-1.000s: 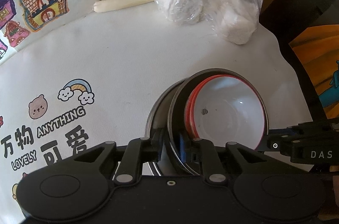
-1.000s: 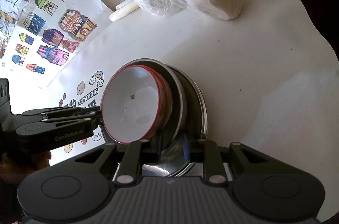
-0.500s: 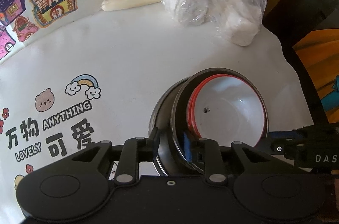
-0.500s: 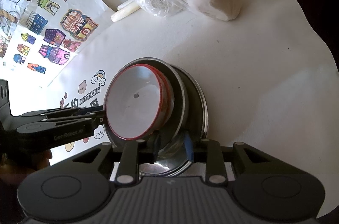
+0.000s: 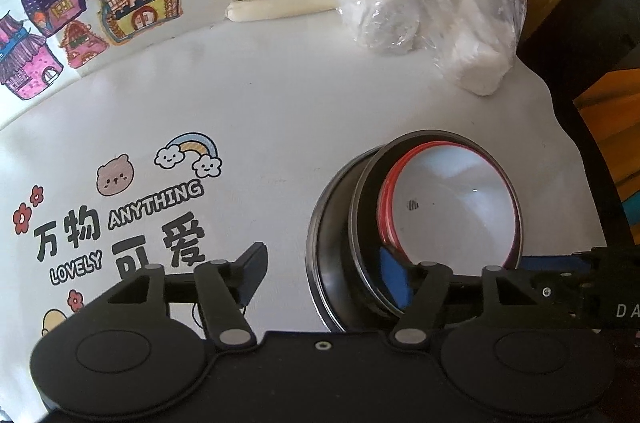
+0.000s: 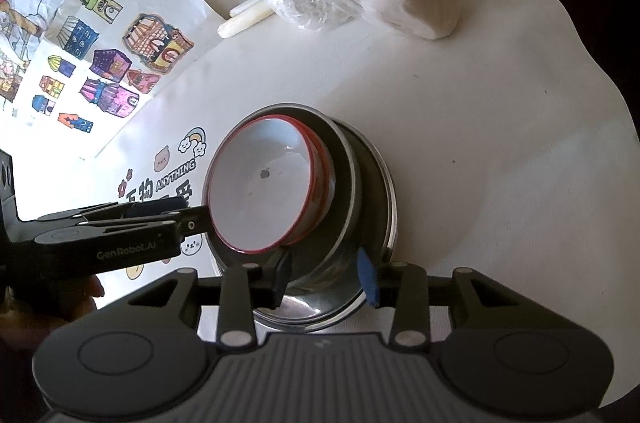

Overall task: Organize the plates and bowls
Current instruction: 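Open both grippers and lift them away from the stacked dishes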

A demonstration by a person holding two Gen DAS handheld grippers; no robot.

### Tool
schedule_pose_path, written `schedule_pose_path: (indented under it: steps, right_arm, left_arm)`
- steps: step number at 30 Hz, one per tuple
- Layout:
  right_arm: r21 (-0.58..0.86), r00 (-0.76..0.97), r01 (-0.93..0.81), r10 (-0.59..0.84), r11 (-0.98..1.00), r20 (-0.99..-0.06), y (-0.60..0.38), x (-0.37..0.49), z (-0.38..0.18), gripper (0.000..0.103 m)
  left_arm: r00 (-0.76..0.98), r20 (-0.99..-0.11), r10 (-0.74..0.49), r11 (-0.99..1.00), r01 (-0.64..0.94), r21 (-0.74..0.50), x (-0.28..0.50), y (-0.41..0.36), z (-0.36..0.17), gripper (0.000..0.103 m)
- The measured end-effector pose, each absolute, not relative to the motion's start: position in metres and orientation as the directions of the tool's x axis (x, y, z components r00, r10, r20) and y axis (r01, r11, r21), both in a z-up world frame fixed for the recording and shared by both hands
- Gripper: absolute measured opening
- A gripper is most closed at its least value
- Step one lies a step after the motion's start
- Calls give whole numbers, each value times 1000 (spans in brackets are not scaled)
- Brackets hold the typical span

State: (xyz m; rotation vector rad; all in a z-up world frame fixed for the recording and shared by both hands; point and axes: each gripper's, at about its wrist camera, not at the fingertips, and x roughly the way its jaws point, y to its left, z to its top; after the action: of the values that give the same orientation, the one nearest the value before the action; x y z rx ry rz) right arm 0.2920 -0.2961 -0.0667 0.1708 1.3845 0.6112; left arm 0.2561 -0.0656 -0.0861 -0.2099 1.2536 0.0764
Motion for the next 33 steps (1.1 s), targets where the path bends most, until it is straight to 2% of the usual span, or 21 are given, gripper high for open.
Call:
schedule_pose_path:
  steps: [3,8,12,14,17,25,33]
  right_arm:
    - [468,64,-313,510,826,-858,-297,291,-63,49]
    - [467,68,-333,515,819,-854,-297,290,-59,51]
    - [461,81,-350,517,815,-852,-298,288,-56,58]
    - [454,92,-360,515,815,-852,-297,288,-54,61]
    - [449,106,-369,516,814,-850,-297,288,-52,66]
    - [428,132,-396,511,813,-849,-296,289,-48,75]
    - [418,165,-397,511,818,-844,-299,286,-43,91]
  left_arm:
    - [315,-948,-50,976,-186,-113,254,-65,-84,69]
    - [322,-946,-29,969,-223,-106,251,-66,-79,77]
    - [335,-942,-26,961,-251,-116,246,-66,-75,83]
    - [343,-939,-25,955,-269,-123,243,-65,-73,91]
    - [368,-929,-30,949,-282,-142,239,-64,-71,96]
    - [404,-914,-34,936,-307,-171,238,-64,-66,100]
    - [405,-914,-36,930,-322,-180,234,-59,-65,102]
